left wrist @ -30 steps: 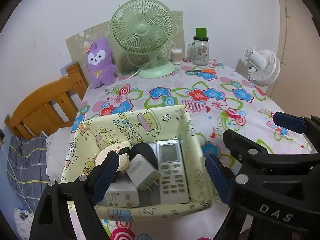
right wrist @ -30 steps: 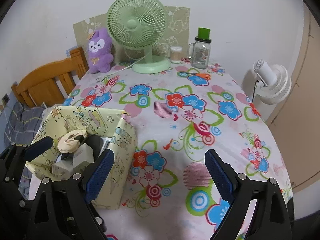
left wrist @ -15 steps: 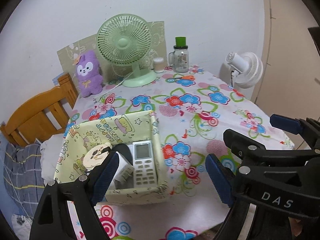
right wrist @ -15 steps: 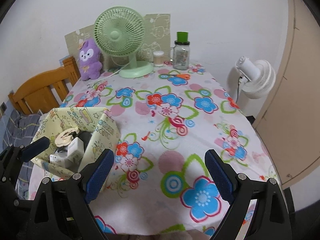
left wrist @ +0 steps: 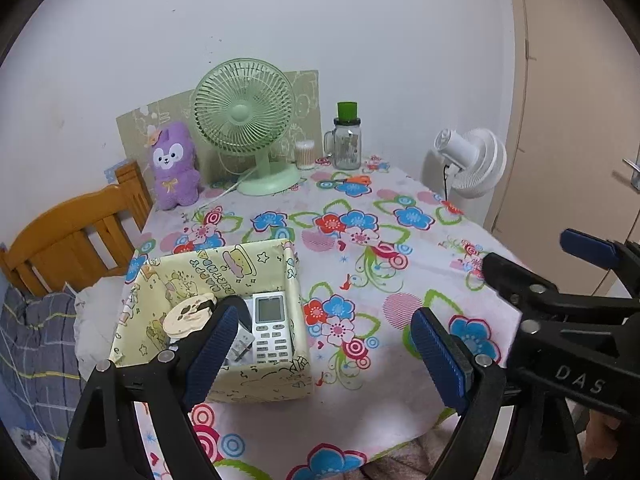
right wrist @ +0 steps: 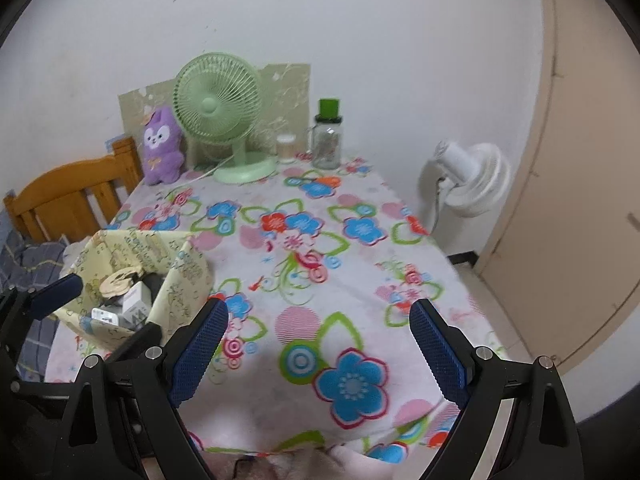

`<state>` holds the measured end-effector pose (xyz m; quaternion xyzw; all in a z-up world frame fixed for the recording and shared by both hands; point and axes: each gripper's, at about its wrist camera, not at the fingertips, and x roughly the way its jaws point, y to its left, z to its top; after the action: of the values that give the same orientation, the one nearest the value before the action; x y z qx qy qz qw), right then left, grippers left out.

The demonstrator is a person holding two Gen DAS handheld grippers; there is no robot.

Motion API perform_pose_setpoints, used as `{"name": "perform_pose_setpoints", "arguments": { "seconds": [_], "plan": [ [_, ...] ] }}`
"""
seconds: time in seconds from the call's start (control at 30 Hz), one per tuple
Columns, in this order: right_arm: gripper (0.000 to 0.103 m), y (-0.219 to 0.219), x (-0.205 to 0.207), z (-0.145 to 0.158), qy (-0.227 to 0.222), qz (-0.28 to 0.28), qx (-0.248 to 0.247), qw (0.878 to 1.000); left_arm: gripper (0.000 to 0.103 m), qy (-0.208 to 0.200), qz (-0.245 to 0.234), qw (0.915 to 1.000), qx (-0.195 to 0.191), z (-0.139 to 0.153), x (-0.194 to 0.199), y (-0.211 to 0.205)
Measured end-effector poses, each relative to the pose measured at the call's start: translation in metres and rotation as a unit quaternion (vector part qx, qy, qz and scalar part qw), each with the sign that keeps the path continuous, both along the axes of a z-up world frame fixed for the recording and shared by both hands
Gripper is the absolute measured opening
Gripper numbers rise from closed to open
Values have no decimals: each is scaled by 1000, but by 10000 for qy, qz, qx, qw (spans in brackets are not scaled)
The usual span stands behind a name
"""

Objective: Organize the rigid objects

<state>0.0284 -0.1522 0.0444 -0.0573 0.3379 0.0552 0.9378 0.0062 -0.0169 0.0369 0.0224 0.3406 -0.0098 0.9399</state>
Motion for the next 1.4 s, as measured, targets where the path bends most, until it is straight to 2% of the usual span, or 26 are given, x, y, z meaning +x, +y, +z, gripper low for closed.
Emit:
{"name": "perform_pose_setpoints", "arguments": {
  "seconds": [0.1, 0.23, 0.43, 0.67, 0.83, 1.4],
  "plan": [
    [94, -6, -8, 8, -160, -135, -68, 9998, 91, -151, 64, 9998, 115, 7, -5, -1],
    [94, -12, -17, 17, -342, -206, -27, 9992, 97, -430, 61, 9986, 308, 17, -13, -4],
    [95, -16, -23, 22, -458, -295, 98, 9985, 98, -580, -72, 9979, 274, 23, -17, -3],
    [97, -21, -26, 20, -484, -438, 204, 9977, 102, -640, -140, 9977, 185, 22, -18, 1],
    [98, -21, -30, 20, -520, -480, 138, 9974, 103, -671, -110, 9976, -109, 24, -17, 8],
    [98, -14, -31, 18, -531, -444, 168, 9975, 103, -695, -64, 9974, -163, 22, -18, 14]
  ]
}}
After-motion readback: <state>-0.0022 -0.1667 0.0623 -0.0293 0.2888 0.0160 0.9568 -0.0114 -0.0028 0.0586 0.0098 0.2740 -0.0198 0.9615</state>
